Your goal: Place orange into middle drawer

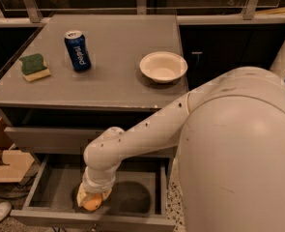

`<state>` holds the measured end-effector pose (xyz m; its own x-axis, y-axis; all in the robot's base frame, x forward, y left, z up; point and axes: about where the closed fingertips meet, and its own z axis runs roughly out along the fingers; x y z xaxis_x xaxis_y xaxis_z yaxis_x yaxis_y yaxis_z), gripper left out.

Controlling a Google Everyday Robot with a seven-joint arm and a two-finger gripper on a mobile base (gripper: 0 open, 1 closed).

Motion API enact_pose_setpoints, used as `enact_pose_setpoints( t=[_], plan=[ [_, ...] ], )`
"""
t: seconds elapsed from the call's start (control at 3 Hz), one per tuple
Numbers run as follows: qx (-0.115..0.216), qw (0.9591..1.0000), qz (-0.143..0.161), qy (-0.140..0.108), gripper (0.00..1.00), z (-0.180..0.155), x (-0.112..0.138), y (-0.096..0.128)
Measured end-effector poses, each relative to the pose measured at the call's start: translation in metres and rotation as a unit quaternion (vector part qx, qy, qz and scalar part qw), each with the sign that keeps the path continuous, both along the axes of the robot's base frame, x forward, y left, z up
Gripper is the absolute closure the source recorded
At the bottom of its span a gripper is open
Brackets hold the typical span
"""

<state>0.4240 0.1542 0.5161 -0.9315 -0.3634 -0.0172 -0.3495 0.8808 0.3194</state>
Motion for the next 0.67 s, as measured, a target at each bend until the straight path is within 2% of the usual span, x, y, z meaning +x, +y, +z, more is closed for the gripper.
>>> enact_pose_setpoints(
  t=[0.33,0.67],
  plan=[
    [-0.009,0.9987,-0.050,0.010,1.00,-0.0221,-0.0015,-0.0075],
    [-0.011,0.9971,-0.074,0.015,1.00,-0.0253,-0.0008,-0.0086]
  ],
)
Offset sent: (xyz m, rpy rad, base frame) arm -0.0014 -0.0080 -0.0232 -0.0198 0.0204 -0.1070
